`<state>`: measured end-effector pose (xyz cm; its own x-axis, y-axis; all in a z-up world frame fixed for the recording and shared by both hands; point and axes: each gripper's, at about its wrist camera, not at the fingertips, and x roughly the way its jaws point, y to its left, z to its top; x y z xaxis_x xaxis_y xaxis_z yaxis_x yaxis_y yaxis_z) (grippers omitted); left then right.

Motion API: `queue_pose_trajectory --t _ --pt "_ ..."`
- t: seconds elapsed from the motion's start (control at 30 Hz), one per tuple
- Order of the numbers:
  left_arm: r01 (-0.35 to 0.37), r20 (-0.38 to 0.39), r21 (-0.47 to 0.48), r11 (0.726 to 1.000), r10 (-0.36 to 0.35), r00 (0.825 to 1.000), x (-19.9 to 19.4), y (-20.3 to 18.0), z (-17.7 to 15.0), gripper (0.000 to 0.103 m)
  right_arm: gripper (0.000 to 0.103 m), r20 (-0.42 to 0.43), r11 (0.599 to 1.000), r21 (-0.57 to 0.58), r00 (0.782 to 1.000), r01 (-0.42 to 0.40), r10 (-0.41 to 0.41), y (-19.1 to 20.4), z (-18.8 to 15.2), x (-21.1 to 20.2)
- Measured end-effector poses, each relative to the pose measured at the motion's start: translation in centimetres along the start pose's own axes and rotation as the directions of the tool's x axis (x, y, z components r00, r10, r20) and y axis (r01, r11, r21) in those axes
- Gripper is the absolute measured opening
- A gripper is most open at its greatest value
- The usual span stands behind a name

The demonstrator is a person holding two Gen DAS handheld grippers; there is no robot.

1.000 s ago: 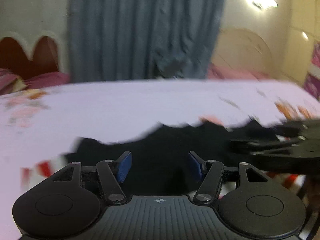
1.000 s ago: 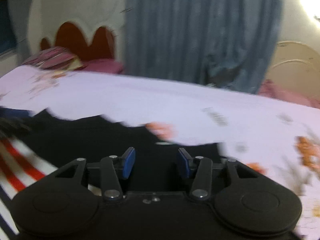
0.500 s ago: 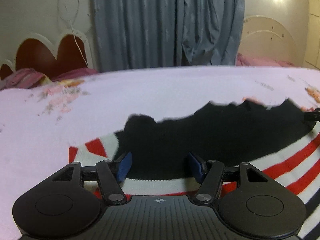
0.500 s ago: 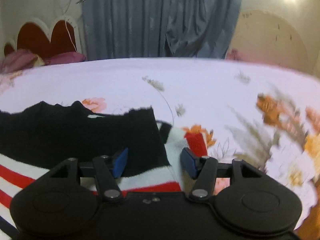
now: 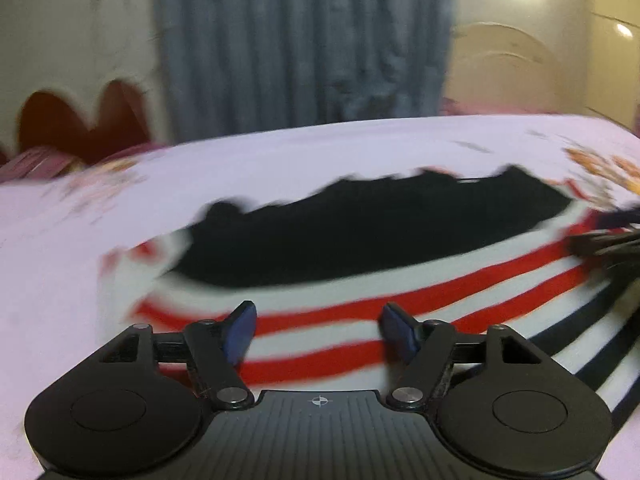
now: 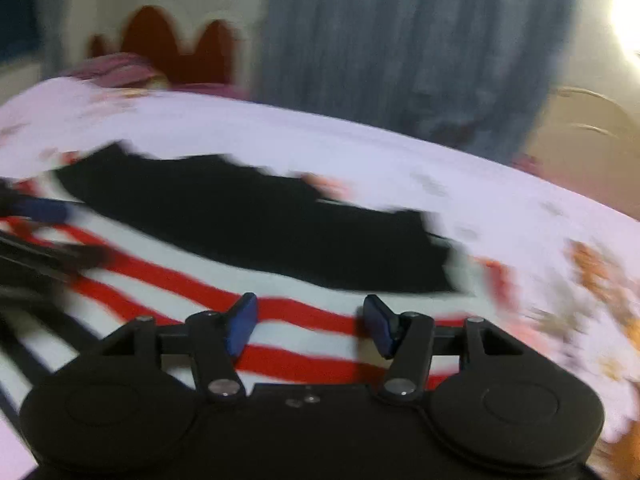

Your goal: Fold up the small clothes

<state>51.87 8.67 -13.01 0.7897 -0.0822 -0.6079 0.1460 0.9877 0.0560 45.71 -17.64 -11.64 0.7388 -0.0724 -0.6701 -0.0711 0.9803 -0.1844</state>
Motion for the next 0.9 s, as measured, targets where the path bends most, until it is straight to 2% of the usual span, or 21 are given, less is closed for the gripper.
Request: queue_pose_trajectory --t 0.03,0.1,0.17,0.23,0.3,0.37,0.43,0.5,0.63,0.7,0.77,0.83,0.9 --pt "0.001 -0.003 -0.032 0.999 -0.001 1.000 -0.5 1.2 -0.6 0.071 0.058 -0.021 0.998 0.050 0.999 0.026 -0.025 -1.5 -0.6 -0.1" --pt "0.003 -0.003 -0.068 0.998 -0.003 1.000 -1.3 2.2 -0.9 0.071 0.058 -0.033 0.997 0.075 0.999 0.002 0.000 -2.8 -1.1 -0.5" --pt "-0.033 0.001 -0.047 0.998 0.034 0.999 -2.1 1.1 -0.6 0.071 0.055 -0.018 0.999 0.047 1.000 0.023 -0.022 -1.8 -0.6 -1.6" --pt "0.012 0.035 -0.050 0.999 -0.010 0.999 -3.2 -0.8 -0.4 0.071 0.051 0.035 0.997 0.073 0.999 -0.009 0.006 -0.8 -0.3 -3.2" --pt "0.051 0.045 0.000 0.999 -0.050 0.998 -3.8 -3.4 -0.7 0.071 0.051 0.050 0.993 0.097 0.997 -0.062 0.058 0.9 -0.3 -4.1" --pt "0.071 0.015 0.061 0.996 -0.072 0.997 -4.0 -5.7 -1.6 0.071 0.051 0.032 0.994 0.057 0.995 -0.098 0.097 3.2 -1.2 -4.3" --pt "0.075 -0.029 0.095 0.993 -0.072 0.997 -3.6 -7.2 -2.7 0.071 0.052 -0.036 0.997 0.020 0.997 -0.073 0.073 5.0 -2.2 -3.9" --pt "0.069 -0.024 0.082 0.994 -0.067 0.997 -4.3 -7.1 -3.2 0.071 0.054 -0.035 0.997 0.052 0.998 -0.053 0.055 5.2 -3.1 -4.5" --pt "0.080 -0.004 0.070 0.994 -0.080 0.997 -5.1 -6.5 -3.4 0.071 0.053 -0.041 0.998 0.030 0.997 -0.060 0.062 5.2 -3.0 -5.8" --pt "0.072 -0.029 0.088 0.994 -0.069 0.997 -4.8 -6.6 -3.8 0.071 0.051 -0.059 0.997 0.033 0.996 -0.063 0.065 4.9 -3.2 -5.6" --pt "0.072 -0.027 0.055 0.996 -0.070 0.997 -5.3 -5.8 -3.8 0.071 0.051 -0.066 0.998 0.017 0.996 -0.053 0.054 4.7 -3.8 -5.6" --pt "0.046 -0.006 0.042 0.998 -0.046 0.999 -6.1 -4.8 -3.9 0.071 0.047 -0.027 0.998 0.061 0.999 -0.034 0.036 3.2 -3.7 -7.4" --pt "0.026 -0.002 0.020 0.999 -0.026 1.000 -6.8 -3.3 -4.3 0.071 0.050 0.018 0.991 0.136 1.000 0.013 -0.016 0.4 -3.7 -8.5"
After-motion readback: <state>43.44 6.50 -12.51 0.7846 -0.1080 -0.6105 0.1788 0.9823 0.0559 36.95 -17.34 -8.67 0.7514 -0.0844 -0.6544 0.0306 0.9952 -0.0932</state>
